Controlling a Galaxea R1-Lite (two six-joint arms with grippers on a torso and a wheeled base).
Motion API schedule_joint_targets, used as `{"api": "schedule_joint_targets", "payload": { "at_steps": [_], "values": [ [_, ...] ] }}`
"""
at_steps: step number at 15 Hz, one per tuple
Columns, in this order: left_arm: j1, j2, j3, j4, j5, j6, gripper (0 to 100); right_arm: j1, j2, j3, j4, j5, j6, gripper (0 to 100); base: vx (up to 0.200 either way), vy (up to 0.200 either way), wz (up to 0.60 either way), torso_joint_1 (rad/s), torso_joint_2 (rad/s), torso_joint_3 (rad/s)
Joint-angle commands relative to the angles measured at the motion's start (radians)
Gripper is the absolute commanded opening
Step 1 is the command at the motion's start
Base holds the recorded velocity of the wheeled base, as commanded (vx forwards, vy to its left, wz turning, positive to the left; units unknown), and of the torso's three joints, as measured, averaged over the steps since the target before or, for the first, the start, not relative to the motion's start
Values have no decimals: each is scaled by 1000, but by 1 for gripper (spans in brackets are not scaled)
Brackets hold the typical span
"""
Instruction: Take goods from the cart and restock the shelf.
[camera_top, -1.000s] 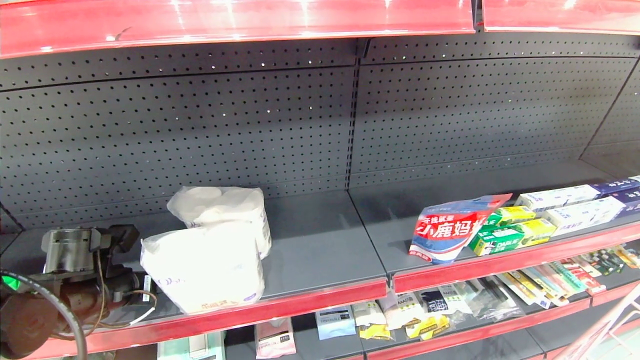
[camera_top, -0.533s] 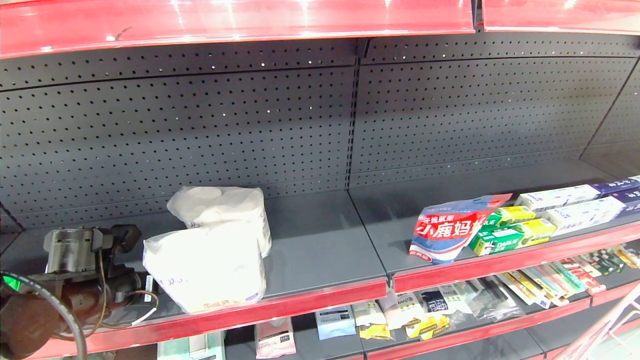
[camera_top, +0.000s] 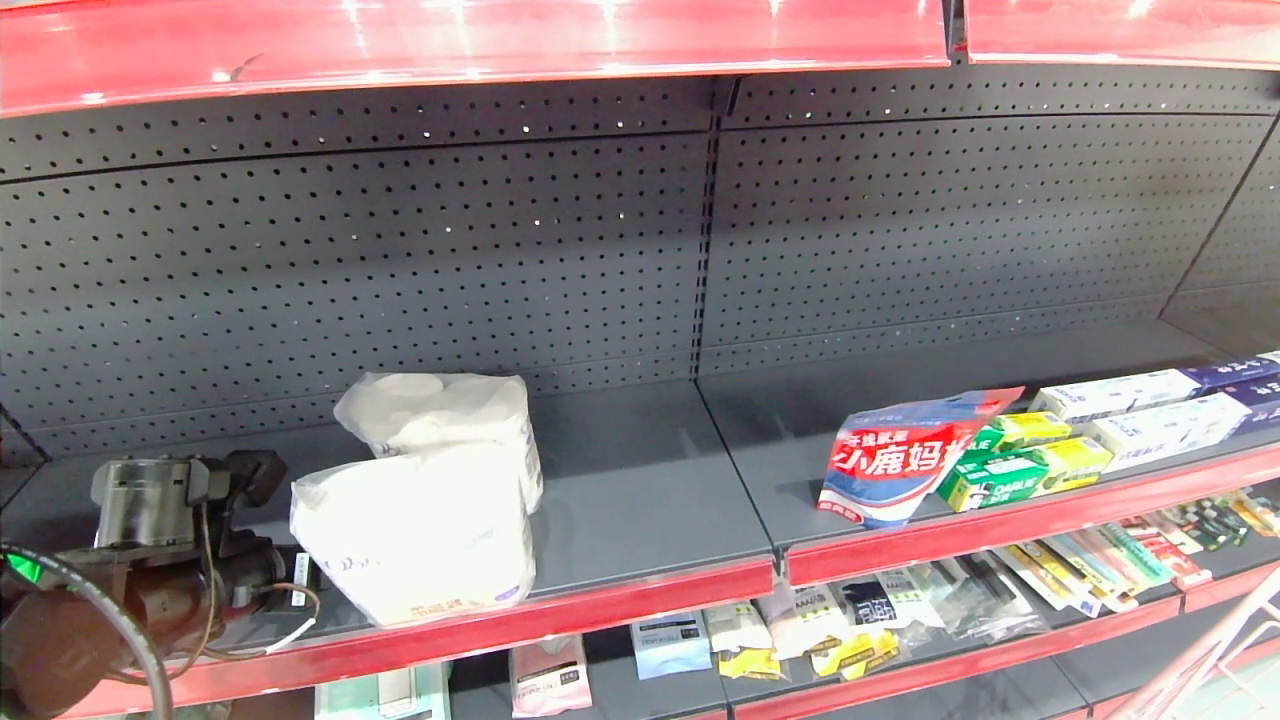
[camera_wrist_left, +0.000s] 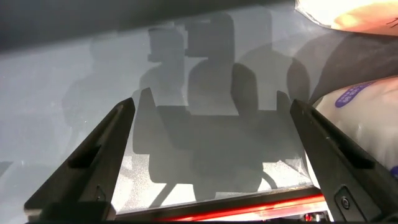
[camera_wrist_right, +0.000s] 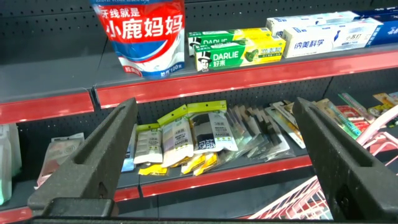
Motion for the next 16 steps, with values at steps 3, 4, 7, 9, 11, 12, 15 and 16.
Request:
{"api": "schedule_joint_targets", "payload": {
  "at_steps": [3, 4, 7, 9, 11, 12, 15, 16],
  "values": [
    [-11, -1, -1, 1, 1, 0, 100, 0, 0, 0, 0, 0, 0, 100, 0, 0, 0, 0, 0, 0],
    [-11, -1, -1, 1, 1, -2, 100, 0, 0, 0, 0, 0, 0, 100, 0, 0, 0, 0, 0, 0],
    [-11, -1, 1, 1, 1, -2, 100, 0, 2, 0, 0, 0, 0, 100, 0, 0, 0, 0, 0, 0],
    [-6, -3, 1, -1, 3, -3, 100, 0, 2, 0, 0, 0, 0, 100, 0, 0, 0, 0, 0, 0],
    [15, -10, 2, -2, 3, -3, 100, 0, 2, 0, 0, 0, 0, 100, 0, 0, 0, 0, 0, 0],
    [46, -26, -4, -2, 1, 1, 100, 0, 2, 0, 0, 0, 0, 100, 0, 0, 0, 0, 0, 0],
    [135, -73, -35, 5, -11, 46, 100, 0, 0, 0, 0, 0, 0, 100, 0, 0, 0, 0, 0, 0],
    [185, -116, -44, 2, -48, 74, 100, 0, 0, 0, 0, 0, 0, 100, 0, 0, 0, 0, 0, 0]
  ]
}}
